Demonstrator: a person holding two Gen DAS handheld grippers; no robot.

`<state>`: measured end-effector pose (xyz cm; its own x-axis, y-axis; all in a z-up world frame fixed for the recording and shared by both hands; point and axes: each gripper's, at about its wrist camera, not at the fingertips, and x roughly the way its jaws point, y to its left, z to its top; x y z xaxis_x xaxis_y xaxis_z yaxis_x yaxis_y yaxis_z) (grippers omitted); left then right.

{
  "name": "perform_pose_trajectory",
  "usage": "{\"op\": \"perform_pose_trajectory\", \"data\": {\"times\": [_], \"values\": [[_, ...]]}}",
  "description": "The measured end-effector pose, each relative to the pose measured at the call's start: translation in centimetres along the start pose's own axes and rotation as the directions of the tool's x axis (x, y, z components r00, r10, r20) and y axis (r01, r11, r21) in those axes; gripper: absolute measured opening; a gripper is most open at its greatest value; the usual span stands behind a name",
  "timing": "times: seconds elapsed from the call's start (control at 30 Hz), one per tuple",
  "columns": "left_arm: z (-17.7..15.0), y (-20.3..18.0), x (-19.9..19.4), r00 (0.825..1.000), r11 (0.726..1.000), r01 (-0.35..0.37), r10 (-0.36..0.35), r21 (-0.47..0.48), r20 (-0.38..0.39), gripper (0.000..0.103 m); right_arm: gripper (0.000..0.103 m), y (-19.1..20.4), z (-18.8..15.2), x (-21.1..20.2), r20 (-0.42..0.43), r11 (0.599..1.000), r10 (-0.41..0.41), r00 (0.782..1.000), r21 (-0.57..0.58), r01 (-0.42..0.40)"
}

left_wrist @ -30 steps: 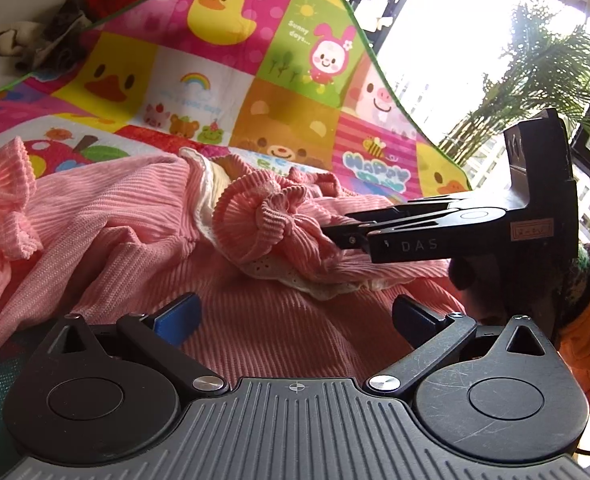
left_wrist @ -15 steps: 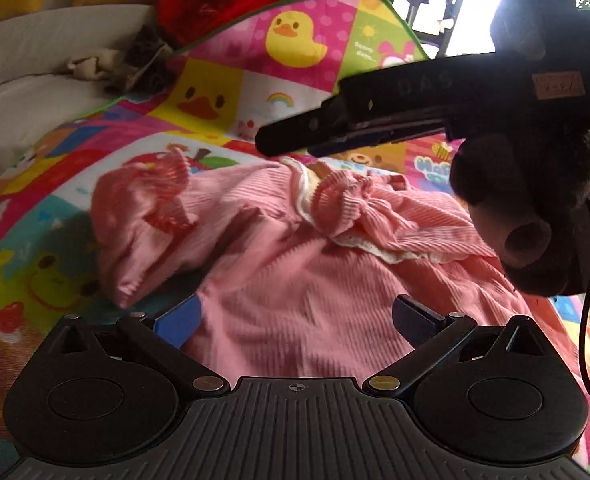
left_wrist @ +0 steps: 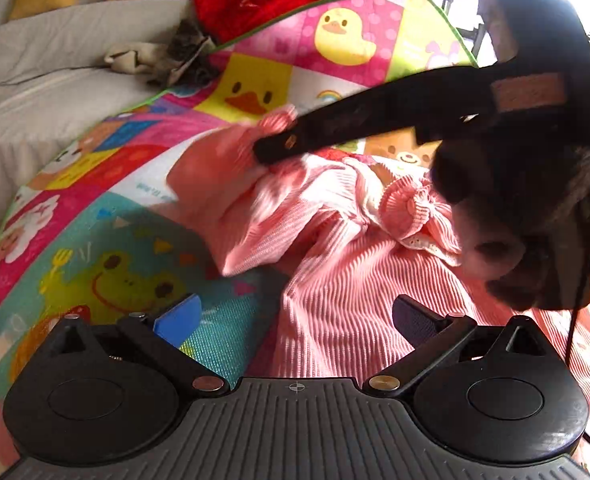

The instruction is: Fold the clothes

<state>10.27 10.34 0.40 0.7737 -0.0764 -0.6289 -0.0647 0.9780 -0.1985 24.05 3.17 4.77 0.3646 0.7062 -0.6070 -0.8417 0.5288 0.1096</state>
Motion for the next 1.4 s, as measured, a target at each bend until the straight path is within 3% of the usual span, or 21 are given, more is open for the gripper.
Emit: {"op": "perform_pose_trajectory", "data": {"times": [0.1, 0.2, 0.3, 0.4, 0.6, 0.77, 0.87, 0.93, 1.0, 1.1, 1.23, 1.3, 1.4], "values": [[0.8, -0.8, 0.1, 1.0, 1.0, 0.011, -0.011, 0.018, 0.012, 0.103, 0.011, -3.0, 1.7, -6.0, 0.135, 0.997, -0.066, 0.989, 0.053, 0.06], [1.6, -1.6, 0.2, 0.999, 0.999, 0.024, -0.025, 0.04, 0.025, 0.103, 0.011, -6.3, 1.7, -11.6, 0.213, 0.985, -0.157, 0.964, 0.108, 0.136], [2.5, -2.8, 0.4, 0.997, 0.995, 0.063, -0.066, 0.075, 0.03, 0.103, 0.011, -9.9, -0.6, -15.9, 0.225, 0.957, -0.264, 0.938, 0.181, 0.226], [3.3, -4.3, 0.7, 0.995, 0.989, 0.092, -0.095, 0.115, 0.025, 0.103, 0.011, -13.9, -4.9, -18.5, 0.177, 0.911, -0.354, 0.918, 0.289, 0.295], [4.9, -8.2, 2.4, 0.986, 0.965, 0.158, -0.164, 0.211, 0.009, 0.103, 0.011, -19.0, -13.5, -17.9, 0.002, 0.818, -0.397, 0.918, 0.455, 0.353], [6.6, -10.3, 5.0, 0.979, 0.954, 0.2, -0.203, 0.224, -0.009, 0.103, 0.014, -19.2, -16.7, -15.6, -0.05, 0.802, -0.405, 0.913, 0.461, 0.381], [6.6, -10.5, 7.4, 0.998, 0.954, 0.067, -0.067, 0.294, -0.01, 0.103, 0.024, -18.0, -16.1, -16.1, -0.02, 0.811, -0.434, 0.901, 0.427, 0.4], [6.3, -9.3, 8.9, 1.0, 0.951, 0.01, -0.001, 0.308, -0.03, 0.103, 0.043, -17.4, -15.0, -16.9, 0.026, 0.824, -0.446, 0.895, 0.402, 0.399], [6.1, -7.8, 9.6, 0.998, 0.956, -0.016, 0.031, 0.293, -0.048, 0.103, 0.049, -16.7, -14.3, -17.7, 0.064, 0.836, -0.454, 0.889, 0.375, 0.4], [6.1, -6.0, 10.0, 0.997, 0.961, -0.054, 0.069, 0.27, -0.046, 0.103, 0.05, -15.7, -13.4, -18.1, 0.101, 0.845, -0.469, 0.877, 0.341, 0.412], [6.6, -5.3, 8.9, 0.999, 0.972, -0.004, 0.015, 0.235, -0.047, 0.103, 0.05, -15.2, -12.8, -16.5, 0.095, 0.86, -0.451, 0.887, 0.314, 0.403], [7.0, -5.8, 7.8, 0.999, 0.97, 0.048, -0.043, 0.238, -0.027, 0.103, 0.05, -15.4, -12.8, -14.7, 0.041, 0.858, -0.454, 0.89, 0.29, 0.424], [7.6, -6.9, 6.4, 0.989, 0.962, 0.141, -0.146, 0.235, 0.001, 0.103, 0.05, -16.6, -13.6, -11.8, -0.064, 0.831, -0.484, 0.873, 0.28, 0.481]]}}
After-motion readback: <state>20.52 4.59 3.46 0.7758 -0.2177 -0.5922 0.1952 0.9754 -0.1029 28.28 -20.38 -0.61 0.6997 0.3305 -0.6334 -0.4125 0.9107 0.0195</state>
